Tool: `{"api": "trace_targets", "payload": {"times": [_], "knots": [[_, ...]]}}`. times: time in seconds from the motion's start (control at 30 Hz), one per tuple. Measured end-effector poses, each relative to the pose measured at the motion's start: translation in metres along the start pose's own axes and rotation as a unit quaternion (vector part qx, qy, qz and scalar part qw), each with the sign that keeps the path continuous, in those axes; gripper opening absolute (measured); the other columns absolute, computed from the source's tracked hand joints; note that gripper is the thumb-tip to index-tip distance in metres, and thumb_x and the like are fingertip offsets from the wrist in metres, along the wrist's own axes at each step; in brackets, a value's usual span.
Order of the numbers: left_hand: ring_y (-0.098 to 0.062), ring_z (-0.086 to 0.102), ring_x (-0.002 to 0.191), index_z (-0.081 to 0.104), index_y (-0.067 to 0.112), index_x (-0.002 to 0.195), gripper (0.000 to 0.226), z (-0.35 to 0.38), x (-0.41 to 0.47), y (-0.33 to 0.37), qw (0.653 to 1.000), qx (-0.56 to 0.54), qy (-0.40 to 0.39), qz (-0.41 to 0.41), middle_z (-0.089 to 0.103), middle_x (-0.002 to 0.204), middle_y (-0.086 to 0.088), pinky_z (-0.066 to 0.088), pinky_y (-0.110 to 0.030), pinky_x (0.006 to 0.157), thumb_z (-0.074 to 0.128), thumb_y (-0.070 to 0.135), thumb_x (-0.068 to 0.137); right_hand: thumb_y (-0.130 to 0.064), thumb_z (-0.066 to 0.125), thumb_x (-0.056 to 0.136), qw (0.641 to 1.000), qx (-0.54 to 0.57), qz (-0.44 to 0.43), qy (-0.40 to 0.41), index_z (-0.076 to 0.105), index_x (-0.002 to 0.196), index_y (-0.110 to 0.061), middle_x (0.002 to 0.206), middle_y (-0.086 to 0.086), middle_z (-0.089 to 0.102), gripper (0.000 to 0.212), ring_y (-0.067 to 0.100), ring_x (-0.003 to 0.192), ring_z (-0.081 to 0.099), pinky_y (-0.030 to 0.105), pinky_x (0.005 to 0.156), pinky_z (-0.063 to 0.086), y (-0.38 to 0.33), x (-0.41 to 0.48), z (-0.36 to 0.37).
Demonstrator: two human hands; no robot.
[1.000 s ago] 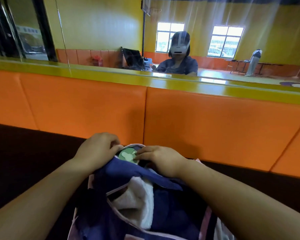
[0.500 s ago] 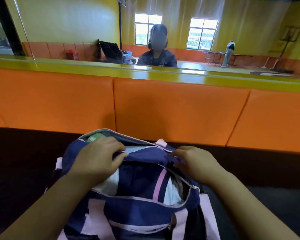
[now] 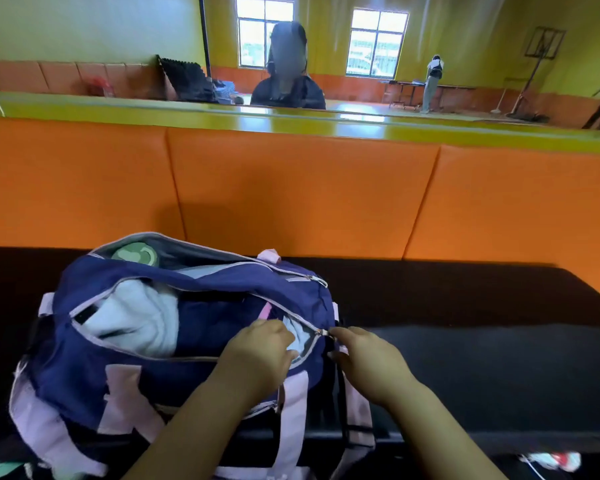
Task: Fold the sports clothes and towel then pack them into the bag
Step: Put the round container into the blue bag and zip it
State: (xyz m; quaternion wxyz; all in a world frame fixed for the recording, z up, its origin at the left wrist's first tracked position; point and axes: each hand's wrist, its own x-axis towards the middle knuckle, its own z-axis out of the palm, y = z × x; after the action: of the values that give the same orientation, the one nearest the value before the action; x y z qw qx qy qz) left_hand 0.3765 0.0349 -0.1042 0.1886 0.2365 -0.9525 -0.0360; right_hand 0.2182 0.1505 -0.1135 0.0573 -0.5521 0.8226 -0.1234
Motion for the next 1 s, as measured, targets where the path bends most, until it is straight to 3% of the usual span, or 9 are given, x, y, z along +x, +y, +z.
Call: {"api": "trace_targets", "payload": {"times": [0.03,0.13,0.23,0.37,0.47,0.57,0.73,0.83,1.0], "knots": [[-0.013,0.052,0.102,0.063,0.021,0.102,0.029,0.006,0.0,0.001,0.999,0.024,-0.018,-0.014,0.057,0.104,0.007,0.04,-0.021,0.085,0.038,0.032,0.094,-0.038,0.049,0.094,1.0,0.007,0.002,-0.001,0.048,0.127,-0.03,0.122,-0.002,0.054,0.034,0.026,0.112,0.054,0.034,0.08,0.044,-0.001,0.001,0.002],[-0.012,0.056,0.064,0.062,0.023,0.06,0.031,0.013,-0.002,0.006,1.0,0.024,-0.003,0.014,0.058,0.066,0.009,0.037,-0.019,0.066,0.041,0.032,0.081,-0.038,0.05,0.094,1.0,0.025,0.013,0.001,0.052,0.114,-0.024,0.114,0.002,0.055,0.025,0.029,0.104,0.055,0.033,0.069,0.038,-0.002,0.009,0.006],[-0.013,0.052,0.052,0.055,0.021,0.049,0.027,0.018,-0.006,0.004,0.992,0.09,0.046,0.072,0.052,0.053,0.008,0.037,-0.019,0.053,0.044,0.024,0.073,-0.035,0.048,0.095,0.999,0.048,0.025,-0.001,0.05,0.102,-0.019,0.107,0.006,0.055,0.018,0.033,0.097,0.055,0.035,0.068,0.038,0.001,0.017,0.008],[-0.013,0.053,0.053,0.059,0.026,0.057,0.015,0.013,-0.007,0.005,0.991,0.094,0.009,0.1,0.053,0.057,0.01,0.04,-0.017,0.045,0.056,0.027,0.071,-0.033,0.047,0.095,0.997,0.073,0.015,-0.038,0.049,0.093,-0.017,0.097,0.005,0.051,0.016,0.031,0.088,0.052,0.035,0.069,0.038,0.005,0.017,0.002],[-0.011,0.056,0.055,0.062,0.03,0.059,0.034,0.019,-0.006,0.005,0.996,0.073,0.0,0.051,0.058,0.06,0.012,0.041,-0.017,0.047,0.042,0.047,0.079,-0.027,0.05,0.095,0.978,0.2,0.021,-0.051,0.05,0.082,-0.011,0.078,0.005,0.055,0.021,0.02,0.072,0.047,0.037,0.067,0.042,0.011,0.012,-0.013],[-0.01,0.057,0.055,0.062,0.03,0.059,0.041,0.018,-0.005,0.009,0.998,0.063,0.007,0.016,0.058,0.06,0.013,0.042,-0.018,0.047,0.039,0.059,0.076,-0.022,0.05,0.095,0.957,0.288,0.027,-0.027,0.057,0.078,-0.009,0.078,0.01,0.064,0.023,0.015,0.07,0.051,0.033,0.067,0.043,0.017,0.005,-0.031],[-0.017,0.062,0.06,0.065,0.022,0.077,0.025,0.002,0.001,0.02,0.997,0.02,0.067,0.018,0.065,0.072,0.007,0.05,-0.025,0.048,0.065,0.042,0.061,-0.022,0.048,0.097,0.959,0.283,-0.003,-0.008,0.054,0.077,-0.006,0.072,0.004,0.053,0.026,0.012,0.066,0.042,0.03,0.062,0.036,0.013,-0.001,-0.041],[-0.022,0.057,0.061,0.062,0.017,0.084,0.033,0.001,0.01,0.03,0.993,0.038,0.102,0.054,0.061,0.072,0.001,0.049,-0.03,0.05,0.075,0.029,0.056,-0.021,0.049,0.097,0.958,0.288,-0.018,-0.004,0.054,0.076,-0.006,0.07,0.003,0.052,0.026,0.011,0.065,0.042,0.029,0.062,0.036,0.01,-0.002,-0.045],[-0.017,0.054,0.058,0.064,0.019,0.078,0.025,0.001,0.029,0.036,0.993,0.043,0.093,0.061,0.055,0.07,0.003,0.045,-0.026,0.045,0.058,0.042,0.069,-0.018,0.05,0.096,0.944,0.328,-0.039,-0.027,0.058,0.079,-0.007,0.073,0.005,0.056,0.022,0.009,0.067,0.045,0.028,0.066,0.04,0.014,-0.006,-0.047]]}}
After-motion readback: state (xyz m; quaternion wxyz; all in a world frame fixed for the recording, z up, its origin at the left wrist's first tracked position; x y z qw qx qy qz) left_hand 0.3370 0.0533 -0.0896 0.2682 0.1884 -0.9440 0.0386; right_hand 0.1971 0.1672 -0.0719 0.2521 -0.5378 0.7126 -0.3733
